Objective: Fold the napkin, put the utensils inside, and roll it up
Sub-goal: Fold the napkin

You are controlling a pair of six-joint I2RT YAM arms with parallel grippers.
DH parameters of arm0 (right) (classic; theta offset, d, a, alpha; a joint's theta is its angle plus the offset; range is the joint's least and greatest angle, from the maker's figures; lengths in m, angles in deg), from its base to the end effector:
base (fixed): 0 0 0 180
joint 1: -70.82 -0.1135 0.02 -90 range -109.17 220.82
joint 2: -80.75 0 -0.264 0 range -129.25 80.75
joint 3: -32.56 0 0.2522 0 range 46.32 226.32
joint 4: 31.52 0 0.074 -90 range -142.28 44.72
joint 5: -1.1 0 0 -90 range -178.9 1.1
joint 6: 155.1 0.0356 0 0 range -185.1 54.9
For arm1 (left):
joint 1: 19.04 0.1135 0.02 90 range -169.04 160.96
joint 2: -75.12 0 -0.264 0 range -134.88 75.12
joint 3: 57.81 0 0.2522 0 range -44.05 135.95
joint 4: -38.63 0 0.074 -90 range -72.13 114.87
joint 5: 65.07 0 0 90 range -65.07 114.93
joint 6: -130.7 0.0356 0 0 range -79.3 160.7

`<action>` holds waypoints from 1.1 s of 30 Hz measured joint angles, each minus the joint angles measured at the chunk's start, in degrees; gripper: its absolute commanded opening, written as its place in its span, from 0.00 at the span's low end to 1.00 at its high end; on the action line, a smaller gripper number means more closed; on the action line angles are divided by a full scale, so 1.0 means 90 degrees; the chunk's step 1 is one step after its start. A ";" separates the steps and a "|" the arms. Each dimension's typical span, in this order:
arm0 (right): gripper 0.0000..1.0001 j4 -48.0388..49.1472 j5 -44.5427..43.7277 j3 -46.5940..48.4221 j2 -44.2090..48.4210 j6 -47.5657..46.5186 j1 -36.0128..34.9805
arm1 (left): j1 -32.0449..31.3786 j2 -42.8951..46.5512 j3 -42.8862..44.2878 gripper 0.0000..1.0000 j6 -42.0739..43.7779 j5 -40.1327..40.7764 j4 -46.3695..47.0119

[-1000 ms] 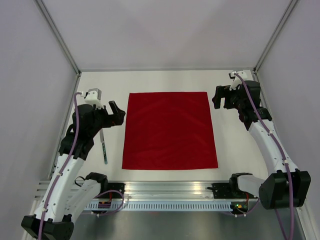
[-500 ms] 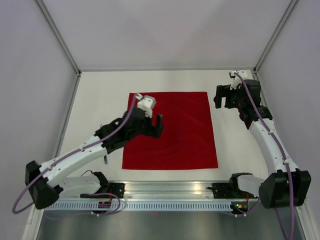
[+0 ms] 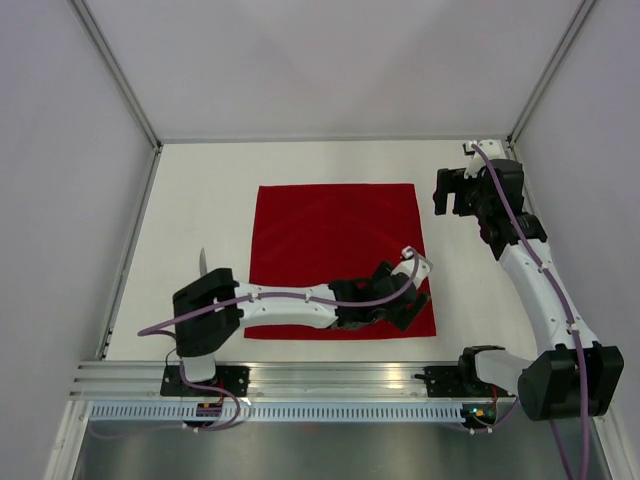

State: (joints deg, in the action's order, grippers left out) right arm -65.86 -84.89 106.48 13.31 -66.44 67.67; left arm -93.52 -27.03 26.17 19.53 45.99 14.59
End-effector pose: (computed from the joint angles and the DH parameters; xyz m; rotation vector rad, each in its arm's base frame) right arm 0.2656 0.0171 0.3346 -0.1239 2.0533 0.0916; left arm 0.1179 -0.3768 0.2209 0.8563 2.1250 -0.4647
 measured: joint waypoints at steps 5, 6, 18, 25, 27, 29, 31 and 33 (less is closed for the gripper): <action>0.97 0.0000 -0.0066 0.0000 0.0039 -0.0002 0.0000 | -0.0333 -0.0787 0.0624 0.79 0.0000 -0.0017 0.0311; 0.97 0.0000 -0.0083 0.0000 0.0041 -0.0002 0.0000 | -0.0379 -0.0908 0.0704 0.78 0.0002 -0.0022 0.0359; 0.97 0.0002 -0.0165 0.0000 0.0063 -0.0005 0.0000 | -0.0845 -0.1877 0.1372 0.77 0.0168 -0.0063 0.0665; 0.97 0.0000 -0.0168 0.0000 0.0070 -0.0019 0.0000 | -0.1090 -0.2314 0.1739 0.74 0.0418 0.0058 0.0692; 0.96 0.0000 -0.0168 0.0000 0.0070 -0.0019 0.0000 | -0.1124 -0.2433 0.1790 0.71 0.0481 0.0151 0.0687; 0.96 0.0000 -0.0168 0.0000 0.0070 -0.0019 0.0000 | -0.1144 -0.2543 0.1826 0.70 0.0542 0.0248 0.0687; 0.96 0.0000 -0.0168 0.0000 0.0070 -0.0019 0.0000 | -0.1151 -0.2625 0.1829 0.65 0.0597 0.0376 0.0687; 0.96 0.0000 -0.0168 0.0000 0.0070 -0.0019 0.0000 | -0.1156 -0.2684 0.1836 0.59 0.0656 0.0525 0.0697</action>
State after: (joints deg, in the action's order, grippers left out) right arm -65.86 -86.40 106.48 13.94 -66.61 67.67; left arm -103.92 -51.18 42.69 25.43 50.71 20.86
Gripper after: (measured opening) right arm 0.960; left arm 0.648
